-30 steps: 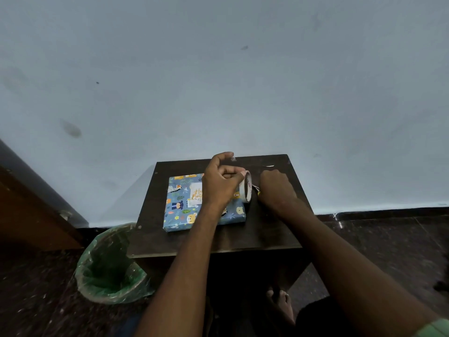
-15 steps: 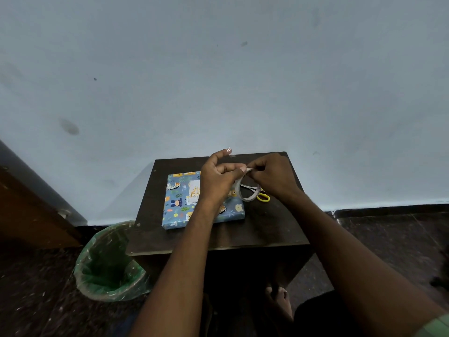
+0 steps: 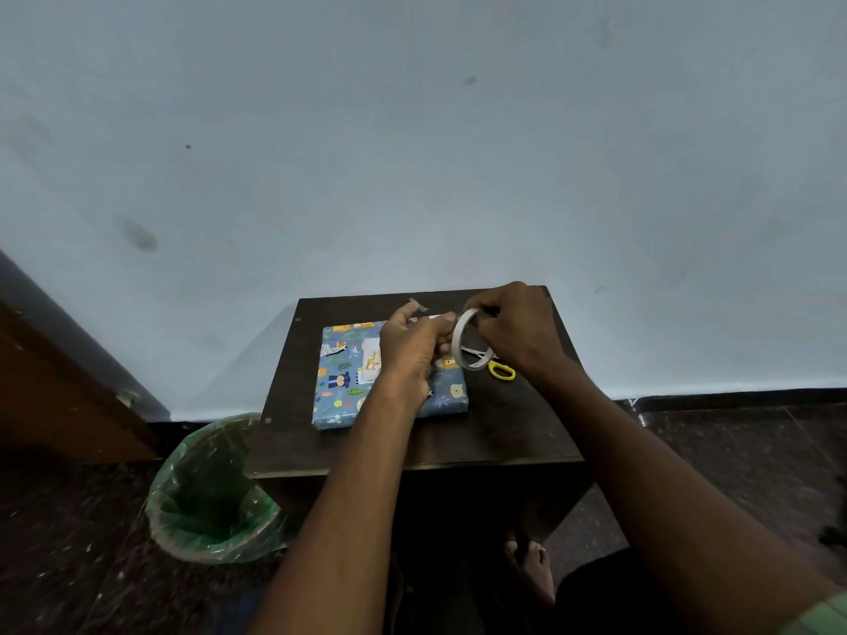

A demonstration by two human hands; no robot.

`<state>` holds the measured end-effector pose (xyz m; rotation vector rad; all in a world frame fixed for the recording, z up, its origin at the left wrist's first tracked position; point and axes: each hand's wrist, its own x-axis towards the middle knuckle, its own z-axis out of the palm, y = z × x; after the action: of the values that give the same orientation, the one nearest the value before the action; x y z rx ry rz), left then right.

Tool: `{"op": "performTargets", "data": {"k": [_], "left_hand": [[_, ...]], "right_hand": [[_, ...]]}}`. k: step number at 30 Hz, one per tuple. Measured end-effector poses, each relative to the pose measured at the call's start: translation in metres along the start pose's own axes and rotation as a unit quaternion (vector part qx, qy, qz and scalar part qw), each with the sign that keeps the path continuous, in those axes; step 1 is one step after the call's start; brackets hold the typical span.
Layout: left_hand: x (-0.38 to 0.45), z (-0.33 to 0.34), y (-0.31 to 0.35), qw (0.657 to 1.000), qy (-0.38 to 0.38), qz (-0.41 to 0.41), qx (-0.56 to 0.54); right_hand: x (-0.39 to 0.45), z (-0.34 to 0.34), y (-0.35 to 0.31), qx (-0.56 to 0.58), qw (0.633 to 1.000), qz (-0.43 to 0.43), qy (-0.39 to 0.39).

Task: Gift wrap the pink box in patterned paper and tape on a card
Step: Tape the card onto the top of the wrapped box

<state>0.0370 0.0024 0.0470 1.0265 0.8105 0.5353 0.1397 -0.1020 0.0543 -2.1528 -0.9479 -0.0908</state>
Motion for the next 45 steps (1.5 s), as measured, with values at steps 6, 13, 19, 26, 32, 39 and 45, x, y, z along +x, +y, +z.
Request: {"op": "performTargets", "data": {"k": [6,13,19,26,32,39,45], "left_hand": [[0.002,-0.026,0.007,0.982,0.009,0.105,0.154],[0.0,-0.063,0.021,0.948,-0.019,0.151,0.281],[0.003,-0.099,0.033,0.93,-0.024,0.138,0.339],[0.005,-0.133,0.038,0.972,0.03,0.034,0.229],[-0.004,-0.151,0.029,0.976,0.023,0.027,0.216],[-0.016,-0.151,0.029,0.979,-0.022,0.058,0.192],[-0.014,-0.151,0.026,0.968,-0.016,0.098,0.23]], "right_hand": [[0.009,0.01,0.008,-0.091,0.993,0.029,-0.07],[0.01,0.032,0.001,-0.15,0.983,0.017,-0.105],[0.013,0.05,-0.041,0.019,0.997,-0.009,-0.075],[-0.005,0.081,-0.066,0.051,0.978,-0.048,-0.198],[-0.008,0.087,-0.067,0.195,0.942,0.095,-0.255],[-0.012,0.084,-0.078,0.321,0.892,0.184,-0.26],[-0.019,0.081,-0.083,0.333,0.895,0.187,-0.232]]}}
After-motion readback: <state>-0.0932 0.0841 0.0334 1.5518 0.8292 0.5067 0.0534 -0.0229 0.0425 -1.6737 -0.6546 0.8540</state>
